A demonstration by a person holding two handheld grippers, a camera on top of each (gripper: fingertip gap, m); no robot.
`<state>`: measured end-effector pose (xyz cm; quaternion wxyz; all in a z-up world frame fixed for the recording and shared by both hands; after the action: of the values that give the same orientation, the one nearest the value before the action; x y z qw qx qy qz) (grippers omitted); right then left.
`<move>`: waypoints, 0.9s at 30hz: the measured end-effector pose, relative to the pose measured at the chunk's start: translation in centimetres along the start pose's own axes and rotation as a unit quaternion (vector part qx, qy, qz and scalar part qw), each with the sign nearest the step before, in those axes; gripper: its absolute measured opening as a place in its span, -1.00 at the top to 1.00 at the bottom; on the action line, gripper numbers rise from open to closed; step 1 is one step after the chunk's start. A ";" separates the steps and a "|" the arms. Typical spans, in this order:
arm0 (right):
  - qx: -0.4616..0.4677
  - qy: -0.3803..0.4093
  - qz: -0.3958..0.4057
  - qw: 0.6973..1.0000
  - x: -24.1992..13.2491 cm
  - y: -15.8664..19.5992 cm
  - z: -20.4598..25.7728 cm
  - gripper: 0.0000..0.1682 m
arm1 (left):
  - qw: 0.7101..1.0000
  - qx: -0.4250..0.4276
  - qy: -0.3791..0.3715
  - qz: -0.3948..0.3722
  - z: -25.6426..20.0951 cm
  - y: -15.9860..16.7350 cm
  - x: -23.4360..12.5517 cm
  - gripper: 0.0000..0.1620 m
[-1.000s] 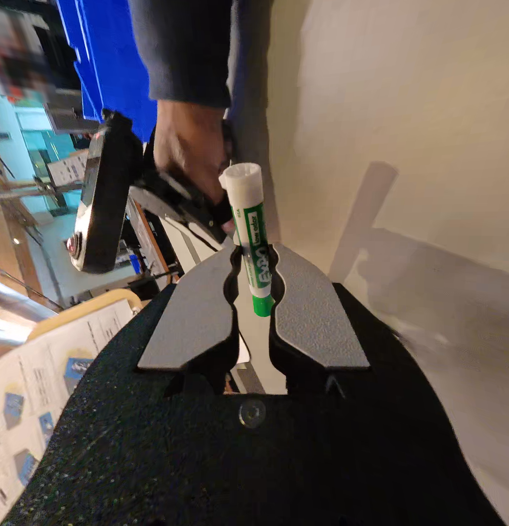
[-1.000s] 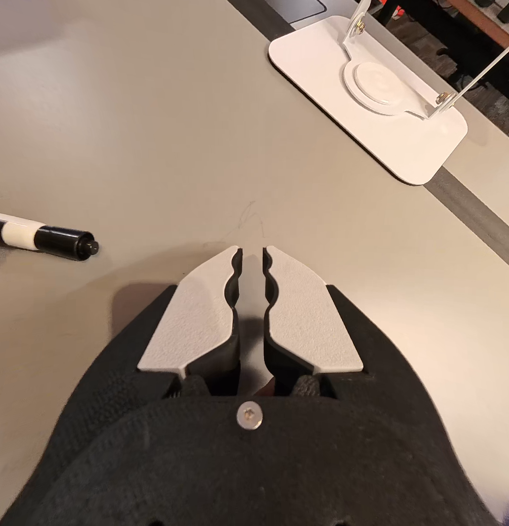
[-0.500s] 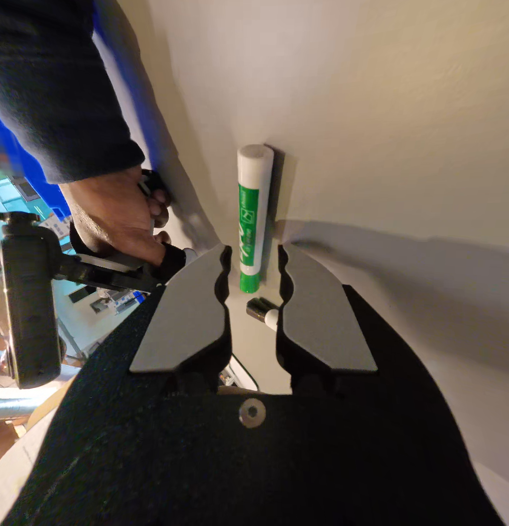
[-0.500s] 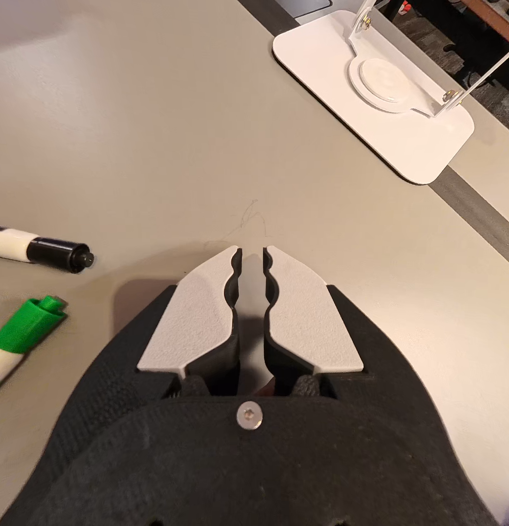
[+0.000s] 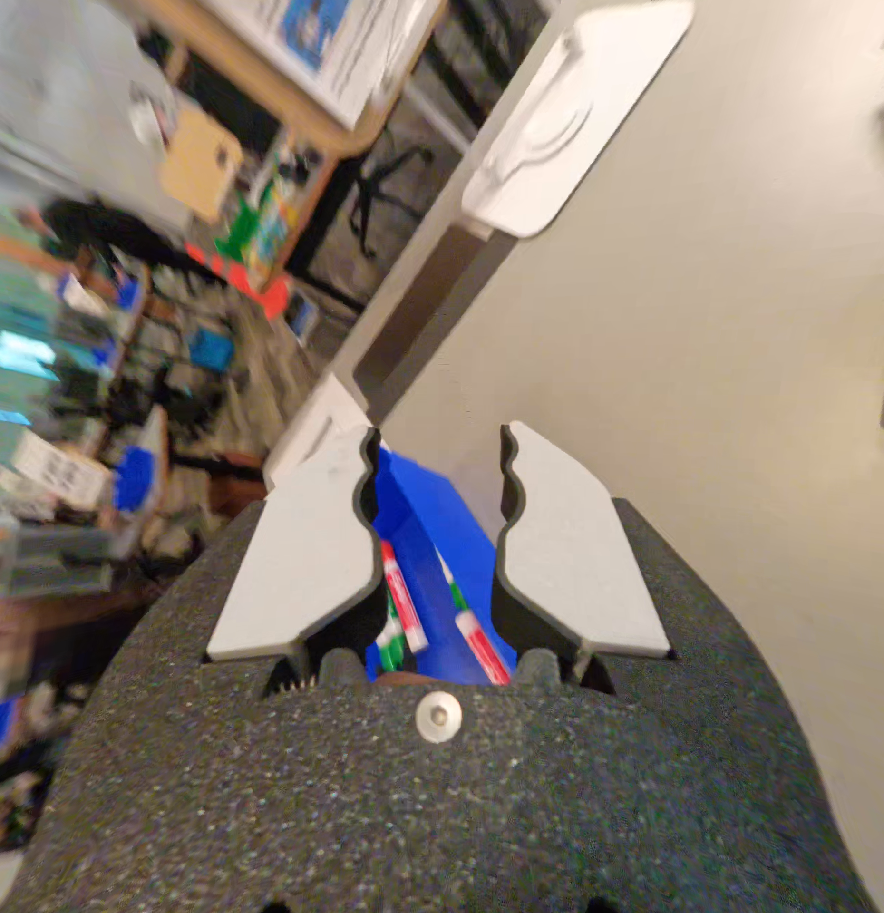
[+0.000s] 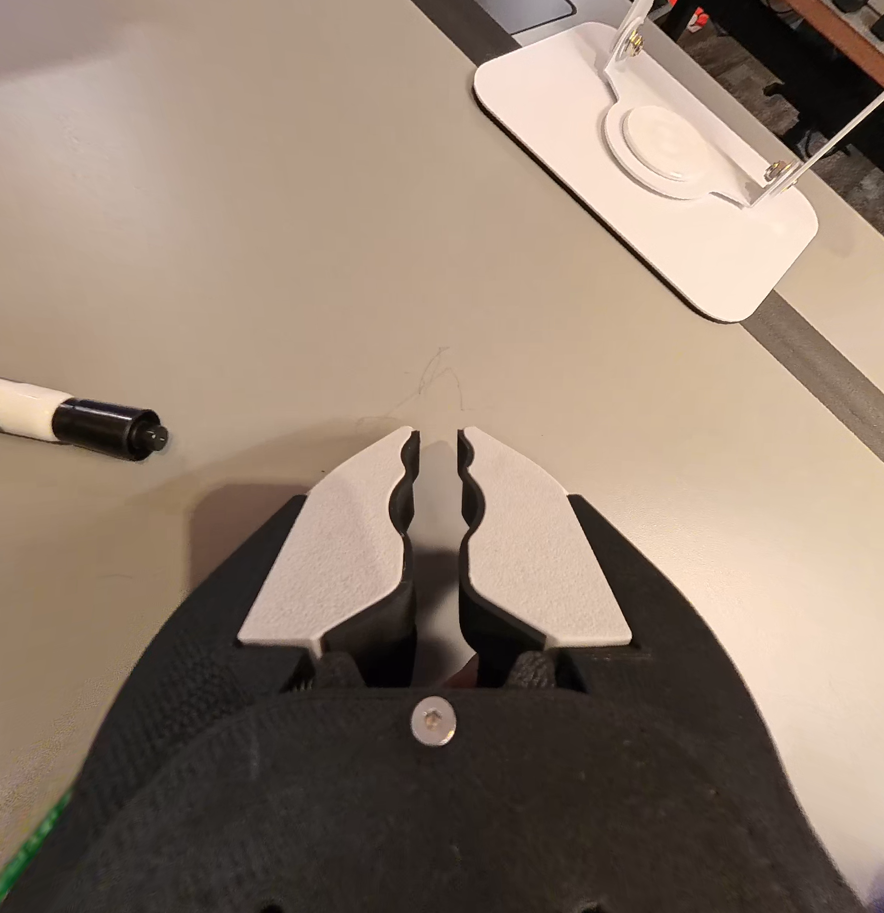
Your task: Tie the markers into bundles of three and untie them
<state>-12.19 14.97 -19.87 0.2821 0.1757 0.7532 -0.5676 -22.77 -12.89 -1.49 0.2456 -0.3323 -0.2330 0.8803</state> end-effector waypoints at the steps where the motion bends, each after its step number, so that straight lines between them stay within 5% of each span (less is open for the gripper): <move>1: 0.002 -0.001 0.000 1.000 0.0 0.0 0.0 0.83 | 0.996 -0.068 0.016 0.046 1.5 2.7 -0.4 0.40; 4: 0.005 0.000 0.001 1.000 0.0 0.0 -0.1 0.83 | 0.962 -0.220 0.049 0.152 4.0 10.1 -0.6 0.39; 11: 0.006 0.008 0.010 1.000 0.1 0.2 -0.3 0.82 | 0.911 -0.343 0.076 0.218 3.5 20.2 2.8 0.39; 27: 0.030 -0.003 0.019 0.999 0.3 0.4 -0.6 0.80 | 0.903 -0.266 0.156 0.299 -1.8 24.6 4.4 0.47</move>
<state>-12.31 15.63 -20.30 0.2895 0.1971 0.7316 -0.5849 -31.24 -28.84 -18.90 -0.0938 -0.5724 -0.3071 0.7545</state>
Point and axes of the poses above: each gripper's, where its closed fingertips meet, x out along the fingers, y out of its underside, z = x × y across the jaws, the point moved 1 cm from there along -x, back along the fingers, and after that the axes turned 2 degrees about -y, right-handed, at the moved point
